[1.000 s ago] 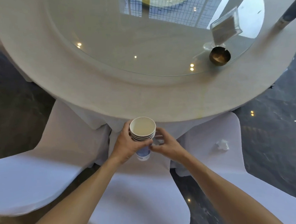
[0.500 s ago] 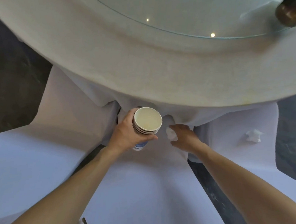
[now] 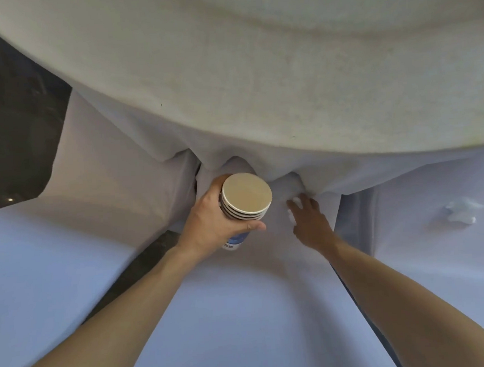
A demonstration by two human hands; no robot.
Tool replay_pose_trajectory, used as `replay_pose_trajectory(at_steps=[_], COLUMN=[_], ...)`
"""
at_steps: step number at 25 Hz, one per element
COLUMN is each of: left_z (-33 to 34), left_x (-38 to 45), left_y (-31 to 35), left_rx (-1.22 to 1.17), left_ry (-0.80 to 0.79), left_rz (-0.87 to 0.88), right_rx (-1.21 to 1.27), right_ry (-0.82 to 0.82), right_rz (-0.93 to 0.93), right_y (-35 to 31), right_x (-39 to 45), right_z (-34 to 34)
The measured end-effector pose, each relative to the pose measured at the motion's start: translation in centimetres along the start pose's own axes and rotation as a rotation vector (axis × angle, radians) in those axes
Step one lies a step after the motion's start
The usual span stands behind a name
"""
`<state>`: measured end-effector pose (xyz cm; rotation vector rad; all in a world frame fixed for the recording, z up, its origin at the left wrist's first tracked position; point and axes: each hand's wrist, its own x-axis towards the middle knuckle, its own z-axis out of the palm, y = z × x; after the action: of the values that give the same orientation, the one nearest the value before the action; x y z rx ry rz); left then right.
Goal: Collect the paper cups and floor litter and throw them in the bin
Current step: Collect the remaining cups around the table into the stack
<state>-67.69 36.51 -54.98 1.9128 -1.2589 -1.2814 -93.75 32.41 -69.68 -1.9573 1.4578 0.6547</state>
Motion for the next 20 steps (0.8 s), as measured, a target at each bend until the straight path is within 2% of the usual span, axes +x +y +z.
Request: replay_pose_trajectory(at_steps=[4, 8, 14, 20], left_z=[1.0, 1.5, 0.3, 0.6], left_x=[-0.3, -1.4, -5.6, -10.0], left_y=[-0.4, 2.3, 9.7, 18.6], left_rx=[0.021, 0.099, 0.153, 0.167], left_ry=[-0.039, -0.100, -0.098, -0.085], left_rz=[0.005, 0.006, 0.061, 0.173], right_rx=[0.057, 0.230, 0.439, 0.687], right_ry=[-0.037, 0.020, 0.212, 0.535], right_rz=[-0.015, 0.047, 0.035, -0.066], right_y=[-0.4, -0.6, -1.2, -1.0], right_x=[-1.1, -5.2, -14.1, -24.7], right_z=[0.6, -3.1, -15.3, -26.3])
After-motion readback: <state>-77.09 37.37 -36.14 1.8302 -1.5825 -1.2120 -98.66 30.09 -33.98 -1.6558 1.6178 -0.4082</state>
